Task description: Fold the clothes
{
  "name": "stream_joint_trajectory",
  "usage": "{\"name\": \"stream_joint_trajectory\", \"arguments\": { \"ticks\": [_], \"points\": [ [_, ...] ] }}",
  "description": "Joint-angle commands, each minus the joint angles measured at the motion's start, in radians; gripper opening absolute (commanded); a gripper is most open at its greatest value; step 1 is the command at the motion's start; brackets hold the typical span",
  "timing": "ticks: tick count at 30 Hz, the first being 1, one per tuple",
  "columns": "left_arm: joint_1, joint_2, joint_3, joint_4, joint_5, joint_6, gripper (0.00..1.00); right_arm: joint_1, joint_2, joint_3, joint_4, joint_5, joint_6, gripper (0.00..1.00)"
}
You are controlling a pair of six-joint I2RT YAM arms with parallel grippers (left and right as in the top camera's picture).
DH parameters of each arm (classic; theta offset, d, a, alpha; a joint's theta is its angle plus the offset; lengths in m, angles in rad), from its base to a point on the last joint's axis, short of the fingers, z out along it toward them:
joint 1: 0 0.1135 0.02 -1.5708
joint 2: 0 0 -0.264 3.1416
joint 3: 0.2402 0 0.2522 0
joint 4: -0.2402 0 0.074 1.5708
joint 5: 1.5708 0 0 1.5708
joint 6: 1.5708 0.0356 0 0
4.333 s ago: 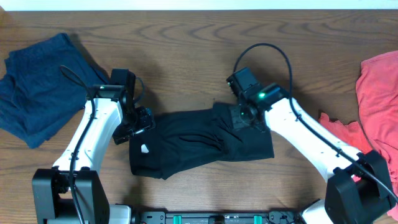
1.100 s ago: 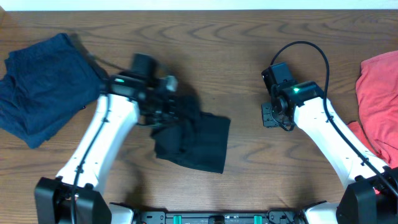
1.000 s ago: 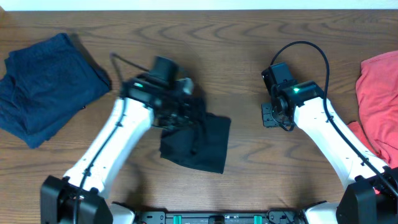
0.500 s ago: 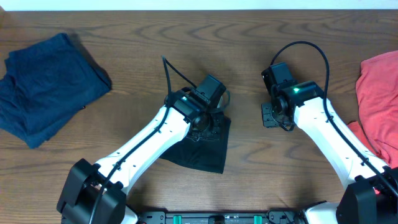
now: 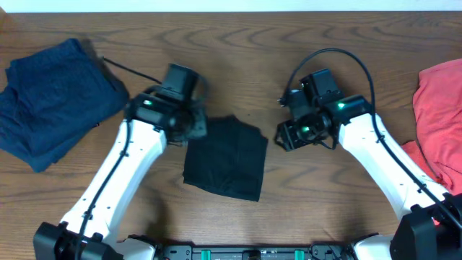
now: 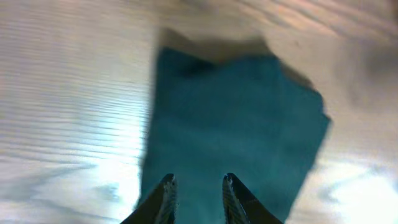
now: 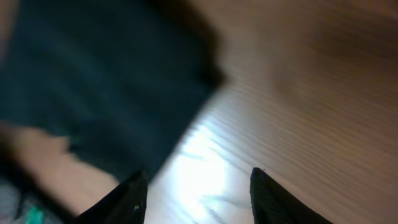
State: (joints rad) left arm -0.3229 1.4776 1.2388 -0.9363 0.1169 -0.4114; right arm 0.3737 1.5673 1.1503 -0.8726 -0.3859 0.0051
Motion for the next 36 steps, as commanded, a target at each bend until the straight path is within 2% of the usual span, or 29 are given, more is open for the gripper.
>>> {"name": "stream_joint_trajectory", "arguments": {
  "ticks": [1, 10, 17, 19, 24, 27, 30, 36],
  "points": [
    [0.039, 0.036, -0.016, -0.005, -0.039, 0.013, 0.27, 0.056, 0.028, -0.001, 0.015, -0.166, -0.072, 0.54],
    [0.035, 0.157, -0.139, 0.029, -0.016, 0.013, 0.27, 0.231, 0.201, -0.001, 0.061, -0.173, -0.002, 0.49],
    [0.035, 0.237, -0.271, 0.083, -0.015, 0.013, 0.26, 0.301, 0.356, -0.001, 0.061, -0.153, 0.032, 0.38],
    [0.035, 0.243, -0.304, 0.088, -0.012, 0.008, 0.26, 0.3, 0.389, -0.001, 0.056, -0.09, 0.089, 0.35],
    [0.035, 0.243, -0.369, 0.064, -0.012, -0.021, 0.25, 0.265, 0.414, 0.0, 0.037, 0.192, 0.235, 0.35],
    [0.035, 0.241, -0.386, 0.031, 0.072, -0.037, 0.21, 0.234, 0.409, 0.01, 0.071, 0.356, 0.234, 0.37],
    [0.035, 0.226, -0.386, 0.012, 0.168, -0.071, 0.2, 0.201, 0.407, 0.033, 0.13, 0.492, 0.233, 0.44],
    [0.035, 0.068, -0.385, 0.014, 0.166, -0.1, 0.21, 0.147, 0.406, 0.142, 0.172, 0.52, 0.173, 0.46]
  ]
}}
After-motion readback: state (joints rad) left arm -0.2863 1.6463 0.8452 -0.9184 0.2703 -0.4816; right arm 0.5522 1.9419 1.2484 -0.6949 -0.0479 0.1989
